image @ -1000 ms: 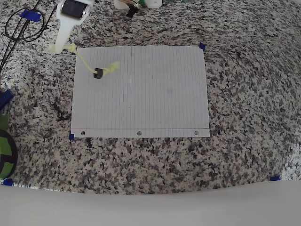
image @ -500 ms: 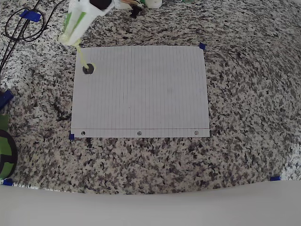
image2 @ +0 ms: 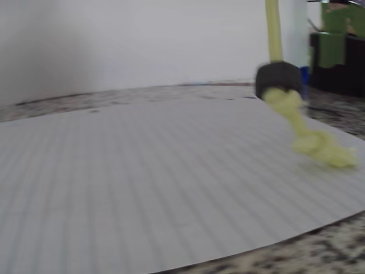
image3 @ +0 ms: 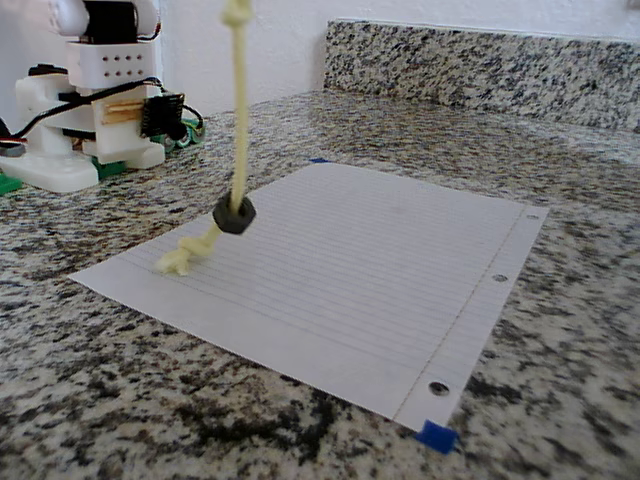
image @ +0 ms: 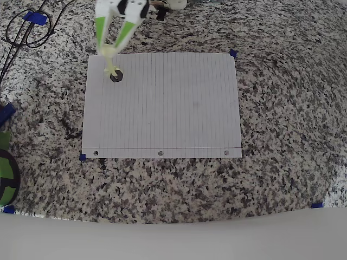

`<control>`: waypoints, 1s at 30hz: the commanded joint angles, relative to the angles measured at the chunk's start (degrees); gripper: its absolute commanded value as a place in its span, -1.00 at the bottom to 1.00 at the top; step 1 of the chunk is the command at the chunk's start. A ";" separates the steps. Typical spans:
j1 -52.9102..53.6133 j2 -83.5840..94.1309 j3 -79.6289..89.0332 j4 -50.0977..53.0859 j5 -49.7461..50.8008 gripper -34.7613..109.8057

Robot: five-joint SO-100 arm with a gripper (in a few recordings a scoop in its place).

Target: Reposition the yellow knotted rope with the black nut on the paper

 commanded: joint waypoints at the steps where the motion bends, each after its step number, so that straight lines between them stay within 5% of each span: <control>1: -4.66 2.64 -0.26 4.66 3.60 -0.52; 16: -18.46 3.60 4.66 14.59 24.08 -0.52; 30: -26.28 10.46 10.28 16.79 23.55 -0.52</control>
